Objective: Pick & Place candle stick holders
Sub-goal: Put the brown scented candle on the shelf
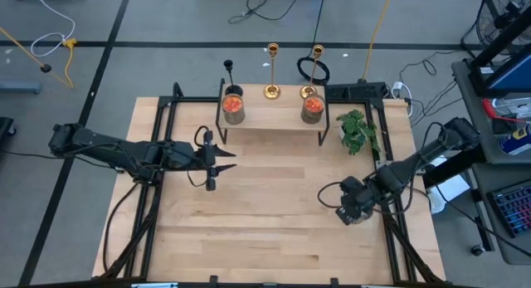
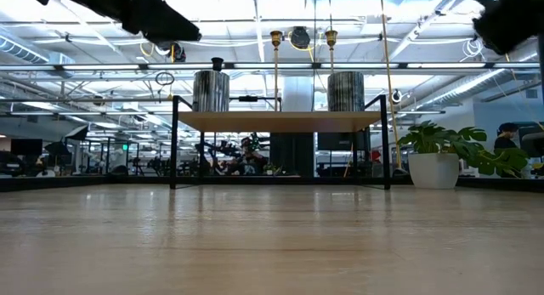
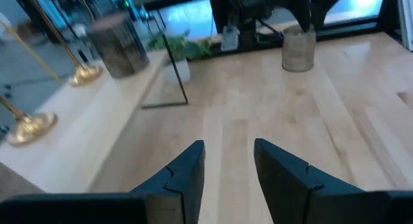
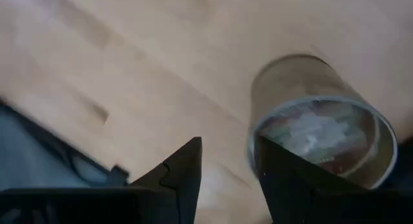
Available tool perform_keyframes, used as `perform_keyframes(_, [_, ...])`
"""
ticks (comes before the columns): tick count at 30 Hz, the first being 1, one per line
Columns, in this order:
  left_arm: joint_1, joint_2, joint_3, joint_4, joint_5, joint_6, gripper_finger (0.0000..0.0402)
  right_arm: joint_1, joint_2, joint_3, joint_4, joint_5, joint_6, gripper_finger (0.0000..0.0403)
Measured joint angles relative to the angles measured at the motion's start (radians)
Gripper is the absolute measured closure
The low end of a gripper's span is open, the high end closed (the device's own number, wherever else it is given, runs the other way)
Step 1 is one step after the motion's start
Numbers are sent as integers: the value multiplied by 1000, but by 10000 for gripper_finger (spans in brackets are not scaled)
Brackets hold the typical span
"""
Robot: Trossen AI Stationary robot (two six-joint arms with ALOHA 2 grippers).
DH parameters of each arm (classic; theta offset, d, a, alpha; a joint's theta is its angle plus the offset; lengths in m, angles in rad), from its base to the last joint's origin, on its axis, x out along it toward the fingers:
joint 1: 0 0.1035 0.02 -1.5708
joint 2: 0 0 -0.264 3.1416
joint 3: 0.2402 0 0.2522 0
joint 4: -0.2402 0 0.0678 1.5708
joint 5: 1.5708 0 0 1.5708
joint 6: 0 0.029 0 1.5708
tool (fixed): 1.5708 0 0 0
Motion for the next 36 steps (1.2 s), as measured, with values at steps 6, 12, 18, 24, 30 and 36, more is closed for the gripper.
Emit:
perform_keyframes(6, [0, 0, 0, 35, -1, 71, 259, 62, 0, -60, 42, -7, 154, 270])
perform_keyframes(12, [0, 0, 0, 31, -1, 81, 259, 66, 0, -112, 52, 51, 51, 271])
perform_keyframes(18, [0, 0, 0, 31, 0, 83, 259, 66, -4, -146, 96, 57, -71, 284])
perform_keyframes(24, [0, 0, 0, 31, 0, 83, 259, 65, -2, -148, 106, 63, -130, 367])
perform_keyframes(30, [0, 0, 0, 31, 0, 80, 259, 55, -3, -145, 158, 53, -166, 389])
perform_keyframes(36, [0, 0, 0, 46, 1, 81, 259, 11, 0, -85, 348, 130, -406, 400])
